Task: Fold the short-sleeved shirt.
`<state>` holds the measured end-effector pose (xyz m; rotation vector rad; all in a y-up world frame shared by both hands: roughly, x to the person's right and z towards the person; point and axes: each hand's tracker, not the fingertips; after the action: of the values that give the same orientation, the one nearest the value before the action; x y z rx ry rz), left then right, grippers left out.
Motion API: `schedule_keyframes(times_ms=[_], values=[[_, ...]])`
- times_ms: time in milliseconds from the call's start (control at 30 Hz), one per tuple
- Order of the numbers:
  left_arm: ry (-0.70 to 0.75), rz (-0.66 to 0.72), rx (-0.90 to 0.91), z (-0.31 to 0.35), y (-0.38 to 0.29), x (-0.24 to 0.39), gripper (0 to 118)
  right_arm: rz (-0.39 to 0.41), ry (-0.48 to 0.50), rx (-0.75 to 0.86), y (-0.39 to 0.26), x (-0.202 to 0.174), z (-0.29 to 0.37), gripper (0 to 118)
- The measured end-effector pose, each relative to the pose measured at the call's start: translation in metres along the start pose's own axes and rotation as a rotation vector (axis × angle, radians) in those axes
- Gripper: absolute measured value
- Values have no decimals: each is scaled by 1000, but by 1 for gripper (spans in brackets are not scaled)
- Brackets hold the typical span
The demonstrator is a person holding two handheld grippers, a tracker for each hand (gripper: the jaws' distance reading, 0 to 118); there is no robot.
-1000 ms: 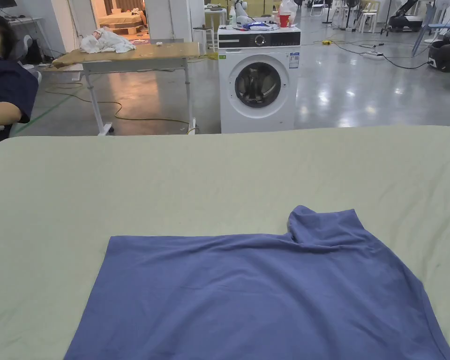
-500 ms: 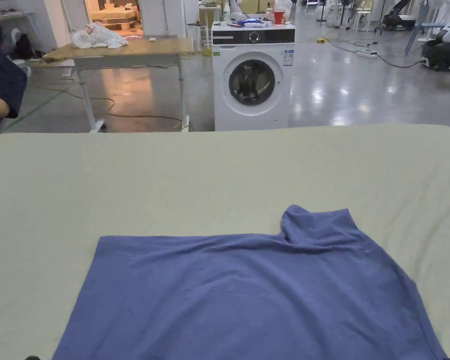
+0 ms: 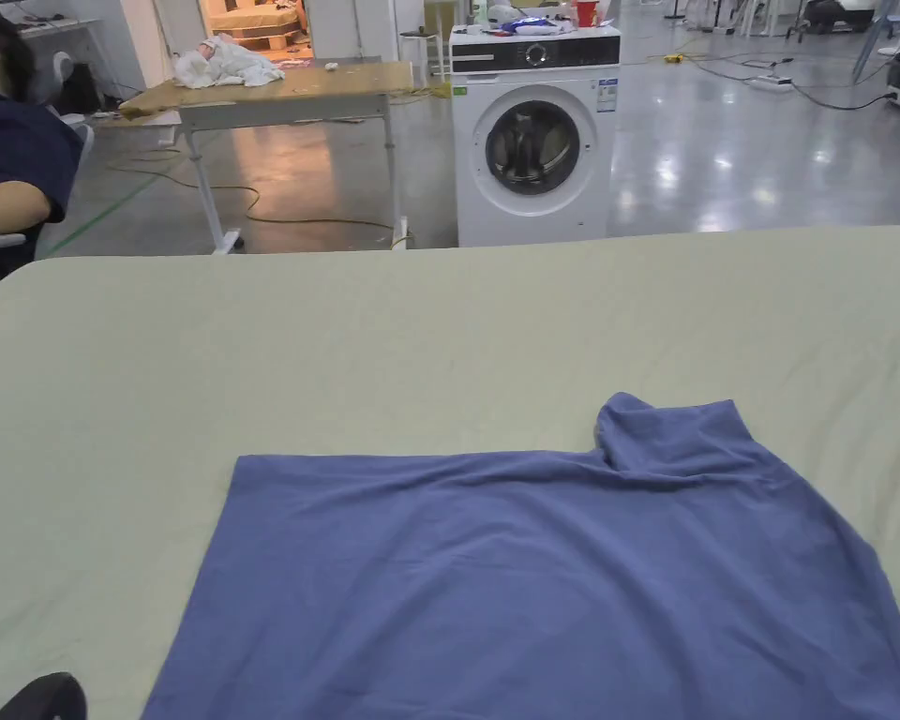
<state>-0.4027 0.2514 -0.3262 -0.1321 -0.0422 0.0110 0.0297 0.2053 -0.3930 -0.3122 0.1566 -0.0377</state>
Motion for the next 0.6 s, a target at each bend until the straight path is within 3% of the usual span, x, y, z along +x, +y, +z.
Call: schedule_keyframes(times_ms=[100,167,200,300,333,400,500,600], values=[[-109,126,-19,1,-7,-20,0,-18,-1,8,0,4,0,0],[-107,197,-48,-2,-18,-34,0,-20,0,1,0,3,1,0],[-80,181,-85,-5,-24,-40,8,-18,-4,0,-2,3,2,0],[-26,131,-235,-15,-50,-67,81,-40,2,-24,-11,7,3,0],[-36,173,-292,-19,-63,-78,86,-54,3,-37,-15,8,2,0],[-36,243,-390,-27,-86,-97,85,-71,3,-67,-21,11,1,0],[23,238,-500,-40,-113,-108,84,-71,-15,-87,-26,14,2,0],[-24,275,-529,-51,-128,-113,74,-92,-27,-99,-18,12,4,0]])
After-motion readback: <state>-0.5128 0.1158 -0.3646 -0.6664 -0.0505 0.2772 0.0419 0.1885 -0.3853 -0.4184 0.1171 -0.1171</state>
